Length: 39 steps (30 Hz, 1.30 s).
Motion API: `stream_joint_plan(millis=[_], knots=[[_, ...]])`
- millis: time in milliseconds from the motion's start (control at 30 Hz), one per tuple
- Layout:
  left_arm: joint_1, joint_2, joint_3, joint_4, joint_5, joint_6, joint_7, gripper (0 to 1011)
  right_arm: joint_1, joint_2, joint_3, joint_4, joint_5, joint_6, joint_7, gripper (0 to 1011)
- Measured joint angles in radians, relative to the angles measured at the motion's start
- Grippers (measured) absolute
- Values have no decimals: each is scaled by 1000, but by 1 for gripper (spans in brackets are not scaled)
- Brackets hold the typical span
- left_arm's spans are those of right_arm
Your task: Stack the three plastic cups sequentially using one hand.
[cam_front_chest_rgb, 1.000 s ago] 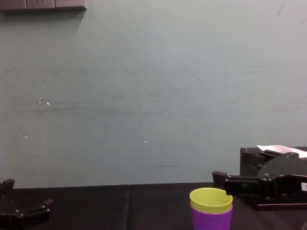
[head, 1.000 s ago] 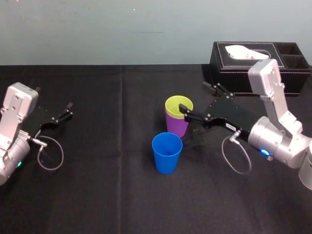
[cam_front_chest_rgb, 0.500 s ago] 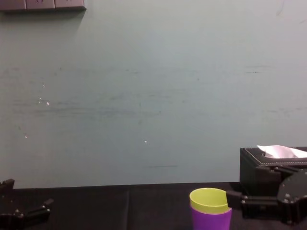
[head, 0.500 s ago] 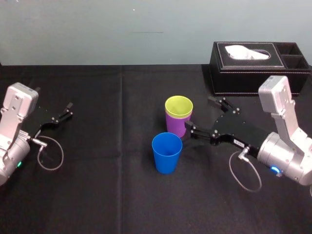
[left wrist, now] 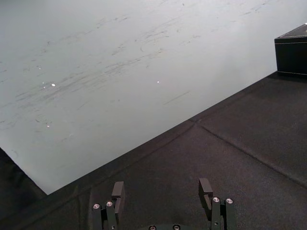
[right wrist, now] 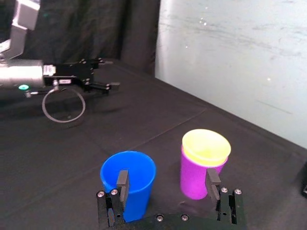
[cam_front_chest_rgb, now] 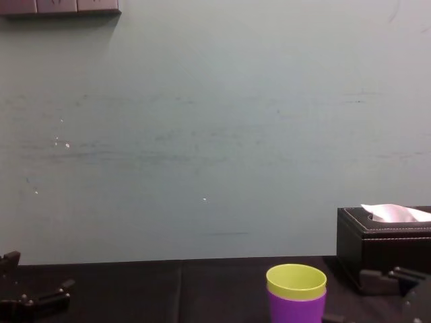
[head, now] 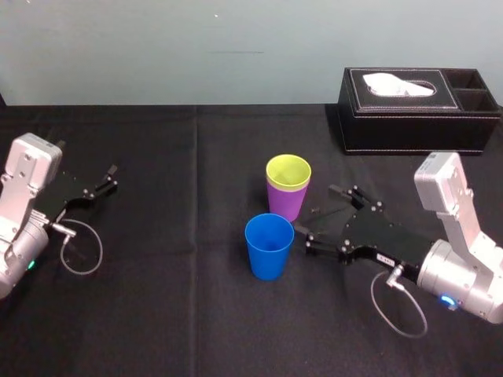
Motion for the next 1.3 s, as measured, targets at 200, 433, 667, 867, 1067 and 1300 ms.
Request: stream_joint_plan(millis=[200,433,667,867,1067,1300], knots=[[0,0,0,0,0,0,0,1011,-19,20,-11,-6,7,-10,22,1002],[0,0,0,0,0,0,0,1011,-23,25,-36,8,7,-13,36,1002],[0,0,0,0,0,0,0,1011,-3,13,-61,41,5,-12,47,1002],[0,0,0,0,0,0,0,1011,20,1,-84,73,5,-10,58,1002],[0,0,0,0,0,0,0,1012,37,-7,-99,99,3,-10,64,1002],[0,0,0,0,0,0,0,1011,60,-17,-117,124,1,-10,72,1002]])
